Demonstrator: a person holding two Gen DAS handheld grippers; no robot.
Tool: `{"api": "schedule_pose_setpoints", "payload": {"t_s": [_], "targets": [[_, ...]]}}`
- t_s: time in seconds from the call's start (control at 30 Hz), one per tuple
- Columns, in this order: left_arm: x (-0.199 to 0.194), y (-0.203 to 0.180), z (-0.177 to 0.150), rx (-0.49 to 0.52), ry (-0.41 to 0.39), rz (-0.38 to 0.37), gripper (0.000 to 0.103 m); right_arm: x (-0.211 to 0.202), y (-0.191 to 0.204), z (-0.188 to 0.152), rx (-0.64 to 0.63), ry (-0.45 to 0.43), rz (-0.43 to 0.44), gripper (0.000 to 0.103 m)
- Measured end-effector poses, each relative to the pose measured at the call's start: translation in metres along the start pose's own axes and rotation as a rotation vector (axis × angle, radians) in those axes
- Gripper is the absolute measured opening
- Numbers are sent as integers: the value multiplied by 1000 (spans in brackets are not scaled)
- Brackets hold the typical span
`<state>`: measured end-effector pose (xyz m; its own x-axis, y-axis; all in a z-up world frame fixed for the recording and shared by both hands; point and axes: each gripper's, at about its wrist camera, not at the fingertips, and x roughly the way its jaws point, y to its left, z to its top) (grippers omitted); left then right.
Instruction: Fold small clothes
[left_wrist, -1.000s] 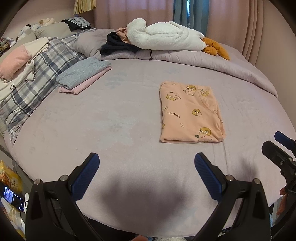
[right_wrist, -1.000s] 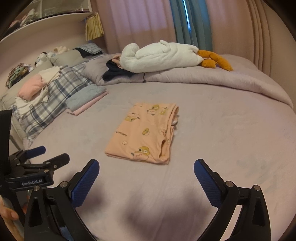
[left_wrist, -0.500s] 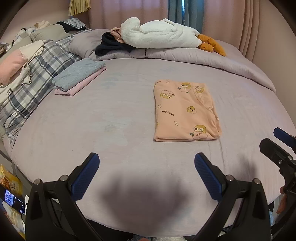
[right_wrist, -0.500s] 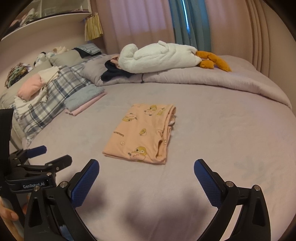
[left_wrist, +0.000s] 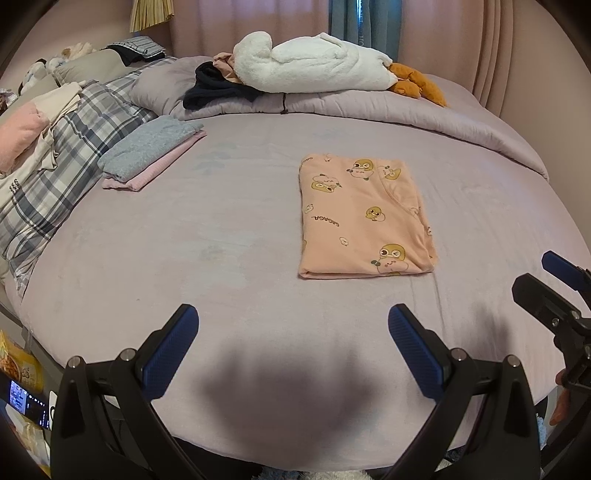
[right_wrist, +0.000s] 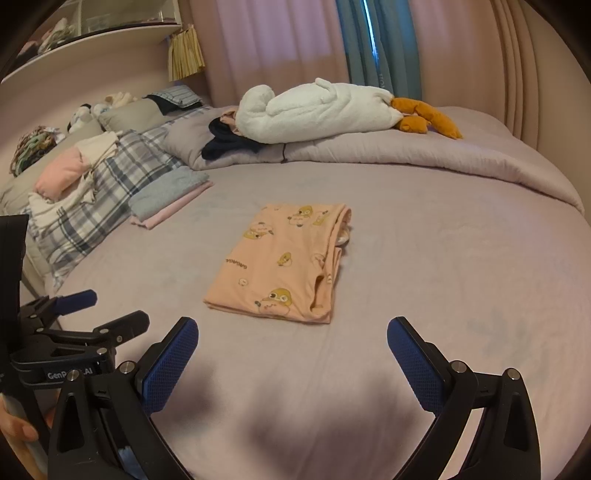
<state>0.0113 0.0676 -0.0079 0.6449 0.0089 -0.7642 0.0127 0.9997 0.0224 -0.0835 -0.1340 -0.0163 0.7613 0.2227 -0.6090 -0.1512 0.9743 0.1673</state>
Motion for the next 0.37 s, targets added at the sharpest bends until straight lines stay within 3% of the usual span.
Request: {"api": "schedule_pose_setpoints", "payload": {"t_s": [0.37], "targets": [[0,-1,1,-6,2,15,103,-1,0,-1,0,-1,1,101]]}}
